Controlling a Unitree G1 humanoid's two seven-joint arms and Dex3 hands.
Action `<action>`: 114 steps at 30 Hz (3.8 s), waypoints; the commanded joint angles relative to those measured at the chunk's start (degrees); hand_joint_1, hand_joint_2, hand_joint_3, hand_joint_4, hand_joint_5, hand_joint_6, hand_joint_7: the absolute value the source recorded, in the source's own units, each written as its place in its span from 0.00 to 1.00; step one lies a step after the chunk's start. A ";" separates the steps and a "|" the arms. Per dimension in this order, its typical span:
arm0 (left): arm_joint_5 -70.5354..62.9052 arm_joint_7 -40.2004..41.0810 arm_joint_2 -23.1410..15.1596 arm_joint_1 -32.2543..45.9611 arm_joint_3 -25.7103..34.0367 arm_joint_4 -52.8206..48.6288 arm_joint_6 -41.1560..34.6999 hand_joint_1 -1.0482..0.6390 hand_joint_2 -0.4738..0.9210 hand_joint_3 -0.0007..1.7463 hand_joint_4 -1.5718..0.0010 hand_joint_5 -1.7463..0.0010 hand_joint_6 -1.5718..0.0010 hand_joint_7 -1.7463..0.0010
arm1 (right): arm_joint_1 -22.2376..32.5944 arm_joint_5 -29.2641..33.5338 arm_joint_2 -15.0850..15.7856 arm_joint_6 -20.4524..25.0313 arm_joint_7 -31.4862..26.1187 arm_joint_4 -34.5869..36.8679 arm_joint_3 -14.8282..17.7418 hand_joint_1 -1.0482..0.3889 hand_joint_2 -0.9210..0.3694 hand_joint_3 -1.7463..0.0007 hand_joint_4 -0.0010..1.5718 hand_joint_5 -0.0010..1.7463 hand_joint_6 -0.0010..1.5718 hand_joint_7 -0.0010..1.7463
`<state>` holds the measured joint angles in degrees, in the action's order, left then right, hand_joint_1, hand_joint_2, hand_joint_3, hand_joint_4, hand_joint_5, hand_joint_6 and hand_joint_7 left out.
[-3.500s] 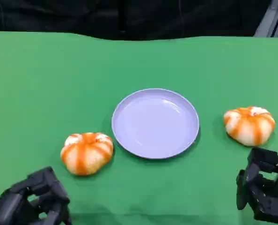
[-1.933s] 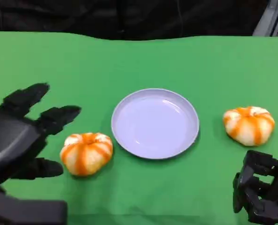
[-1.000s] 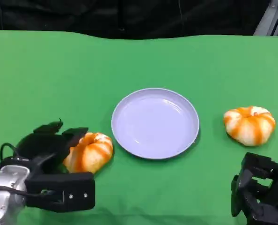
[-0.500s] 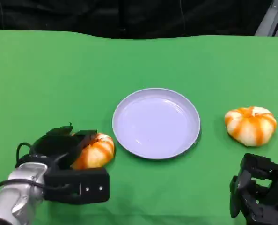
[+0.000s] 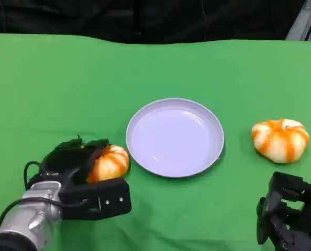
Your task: Grasp the bread from the table and place it into the plate.
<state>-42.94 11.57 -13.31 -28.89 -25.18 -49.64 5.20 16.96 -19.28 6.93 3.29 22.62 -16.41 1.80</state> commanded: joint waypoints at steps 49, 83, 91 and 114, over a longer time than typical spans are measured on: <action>1.78 18.73 15.42 -18.53 -3.57 -14.25 9.40 0.53 1.00 0.11 0.55 0.00 0.62 0.07 | 2.63 -0.56 0.17 -0.37 0.01 -2.99 -1.07 0.62 0.37 0.29 0.56 0.98 0.54 0.85; 8.04 -7.83 2.44 -2.94 -1.77 18.67 7.00 0.12 1.00 0.27 1.00 1.00 0.90 0.98 | 2.77 -0.50 -0.15 -3.04 0.03 -2.17 -1.59 0.61 0.37 0.29 0.55 0.98 0.54 0.83; 34.47 -24.76 -2.07 15.30 12.68 47.22 4.05 0.63 1.00 0.25 0.56 0.89 0.51 0.92 | 2.32 -0.20 -0.57 -1.97 -1.19 -2.40 -2.14 0.61 0.37 0.29 0.56 0.98 0.54 0.83; 80.91 -45.69 1.28 51.53 39.90 60.28 -9.30 0.61 0.80 0.67 0.47 0.00 0.58 0.00 | -2.83 -1.32 1.91 -1.63 0.94 4.75 1.98 0.61 0.41 0.27 0.56 1.00 0.53 0.87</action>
<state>36.97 -34.03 -13.13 22.61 11.63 11.96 -7.04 14.93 -19.69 7.63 2.29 22.55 -12.53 2.19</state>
